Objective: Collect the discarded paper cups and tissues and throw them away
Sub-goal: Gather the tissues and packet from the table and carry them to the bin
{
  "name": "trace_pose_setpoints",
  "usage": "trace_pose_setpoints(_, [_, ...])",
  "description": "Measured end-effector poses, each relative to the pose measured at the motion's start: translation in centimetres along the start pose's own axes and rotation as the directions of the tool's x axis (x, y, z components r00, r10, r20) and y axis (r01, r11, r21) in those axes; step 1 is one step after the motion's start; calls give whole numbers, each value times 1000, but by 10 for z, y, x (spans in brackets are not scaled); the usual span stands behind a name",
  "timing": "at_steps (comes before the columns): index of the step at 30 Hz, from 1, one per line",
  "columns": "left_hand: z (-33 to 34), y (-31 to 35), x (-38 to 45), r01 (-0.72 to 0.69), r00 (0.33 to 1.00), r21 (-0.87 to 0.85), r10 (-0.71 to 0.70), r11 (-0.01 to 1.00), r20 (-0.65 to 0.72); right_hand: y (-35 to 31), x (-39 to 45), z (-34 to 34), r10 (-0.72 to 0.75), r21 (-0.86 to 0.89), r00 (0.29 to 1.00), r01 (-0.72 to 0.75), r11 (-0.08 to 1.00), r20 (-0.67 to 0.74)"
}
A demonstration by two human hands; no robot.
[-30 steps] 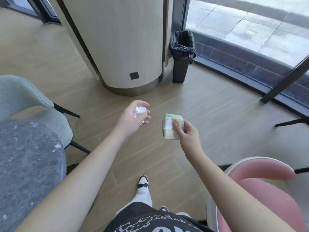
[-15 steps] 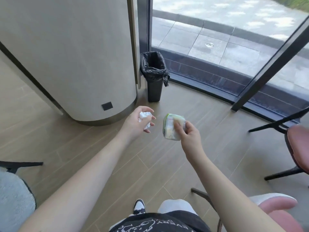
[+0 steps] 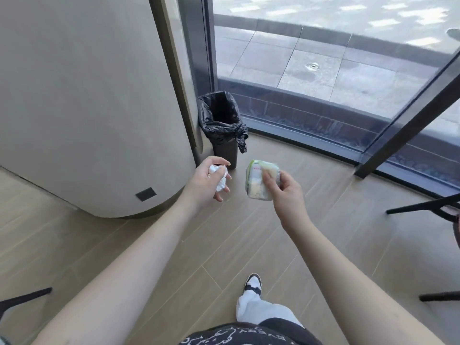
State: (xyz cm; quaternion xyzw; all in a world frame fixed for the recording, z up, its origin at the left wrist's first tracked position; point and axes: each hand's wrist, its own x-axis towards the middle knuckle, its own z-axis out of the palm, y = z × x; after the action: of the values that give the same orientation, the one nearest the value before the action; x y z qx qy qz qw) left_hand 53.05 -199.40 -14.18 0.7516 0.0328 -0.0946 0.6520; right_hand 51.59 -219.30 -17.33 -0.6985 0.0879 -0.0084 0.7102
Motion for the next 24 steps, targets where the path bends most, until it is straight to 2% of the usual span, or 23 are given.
trace_pose_setpoints(12, [-5, 38, 164, 24, 993, -12, -25, 1000, -116, -27, 182, 5, 5, -34, 991, 0, 999, 135])
trace_pose_setpoints(15, [-15, 34, 204, 34, 988, 5, -33, 999, -148, -29, 223, 17, 27, -46, 982, -18, 999, 189])
trace_pose_setpoints(24, [-76, 26, 351, 37, 987, -4, -37, 999, -157, -38, 362, 78, 92, -95, 975, -74, 993, 204])
